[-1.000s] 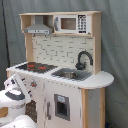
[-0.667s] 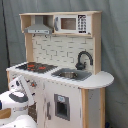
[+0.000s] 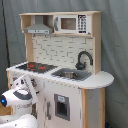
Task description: Play with the kitchen
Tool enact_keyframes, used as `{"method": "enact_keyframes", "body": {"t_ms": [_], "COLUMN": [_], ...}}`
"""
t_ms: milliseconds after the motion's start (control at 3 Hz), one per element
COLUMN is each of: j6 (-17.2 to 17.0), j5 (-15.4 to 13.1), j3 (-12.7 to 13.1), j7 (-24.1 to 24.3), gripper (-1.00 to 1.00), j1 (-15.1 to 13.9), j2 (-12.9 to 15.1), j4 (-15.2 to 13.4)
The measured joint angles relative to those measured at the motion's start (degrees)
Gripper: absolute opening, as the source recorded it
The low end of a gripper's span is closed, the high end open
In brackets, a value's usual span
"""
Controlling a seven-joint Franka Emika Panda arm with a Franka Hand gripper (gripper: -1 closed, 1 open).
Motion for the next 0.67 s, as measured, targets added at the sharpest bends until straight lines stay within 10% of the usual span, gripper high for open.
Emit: {"method": "enact_keyframes", "body": {"t_ms": [333,667], "j6": [0.05,0.05], "j5": [0.01,0.01], "j3": [-0.5,-0.5], "j7": [-1.91,-1.97], "gripper": [1.0,-1.0], "j1": [-0.49,-0.49], "j2": [-0.03,-0.03], "j4": [1.91,1.92]}}
